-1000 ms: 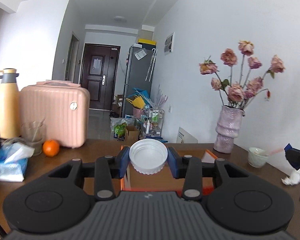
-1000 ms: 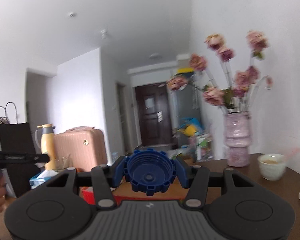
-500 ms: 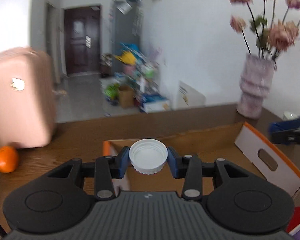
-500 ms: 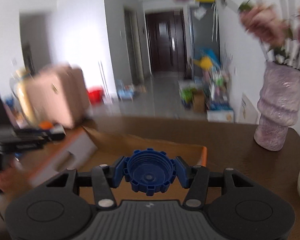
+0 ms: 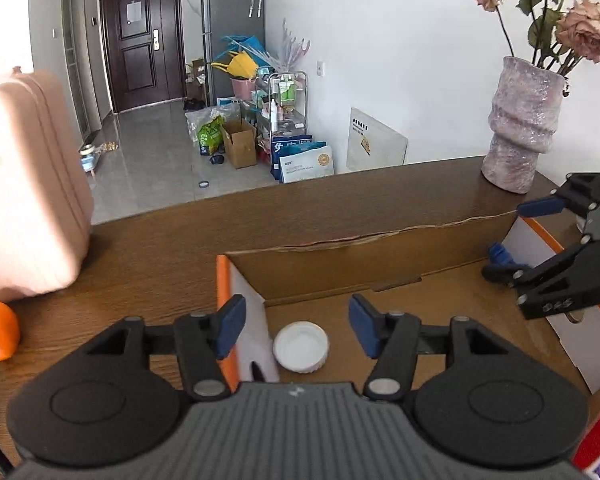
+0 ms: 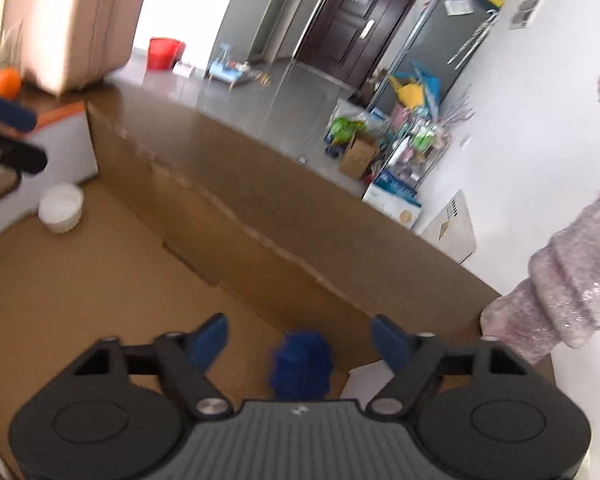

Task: Organize rigid objects
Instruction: 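Carry both caps over the red box and open both tools to drop them, then withdraw both tools from the box back toward the remaining items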

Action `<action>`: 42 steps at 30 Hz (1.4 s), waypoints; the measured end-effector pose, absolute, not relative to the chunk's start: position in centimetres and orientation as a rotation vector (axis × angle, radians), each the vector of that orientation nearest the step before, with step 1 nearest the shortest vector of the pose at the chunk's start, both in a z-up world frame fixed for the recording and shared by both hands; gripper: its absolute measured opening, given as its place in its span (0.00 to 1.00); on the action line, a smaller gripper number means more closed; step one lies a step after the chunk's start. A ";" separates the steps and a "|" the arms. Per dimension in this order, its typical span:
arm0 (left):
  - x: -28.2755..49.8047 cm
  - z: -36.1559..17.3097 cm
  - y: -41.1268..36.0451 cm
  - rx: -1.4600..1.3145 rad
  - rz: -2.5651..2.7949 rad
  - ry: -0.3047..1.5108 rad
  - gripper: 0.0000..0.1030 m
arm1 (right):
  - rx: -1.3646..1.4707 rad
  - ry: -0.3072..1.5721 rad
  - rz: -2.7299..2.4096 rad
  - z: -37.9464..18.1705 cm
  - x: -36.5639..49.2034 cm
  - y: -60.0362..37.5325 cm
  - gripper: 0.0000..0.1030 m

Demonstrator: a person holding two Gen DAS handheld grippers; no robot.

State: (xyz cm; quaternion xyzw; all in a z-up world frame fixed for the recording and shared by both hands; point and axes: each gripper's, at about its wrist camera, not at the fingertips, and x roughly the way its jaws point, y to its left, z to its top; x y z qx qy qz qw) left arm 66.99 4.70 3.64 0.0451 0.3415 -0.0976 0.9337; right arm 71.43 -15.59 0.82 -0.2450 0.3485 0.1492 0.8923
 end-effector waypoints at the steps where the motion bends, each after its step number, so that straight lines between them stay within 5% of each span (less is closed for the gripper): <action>1: 66.6 4.3 4.9 0.092 -0.197 0.696 0.65 | -0.484 0.722 0.317 1.6 70.9 -15.8 0.80; 11: 55.6 16.7 5.1 0.096 -0.194 0.511 0.99 | -0.429 0.587 0.304 14.4 62.0 -19.1 0.86; 19: 43.8 19.9 4.3 0.102 -0.109 0.345 1.00 | -0.404 0.396 0.294 21.3 50.1 -22.0 0.92; 36: 18.2 8.3 1.1 0.032 0.006 0.118 1.00 | -0.106 0.023 0.242 9.5 22.3 -27.8 1.00; 42: 13.6 3.3 -0.5 -0.072 0.009 0.213 1.00 | -0.081 0.008 0.183 2.3 15.6 -27.8 1.00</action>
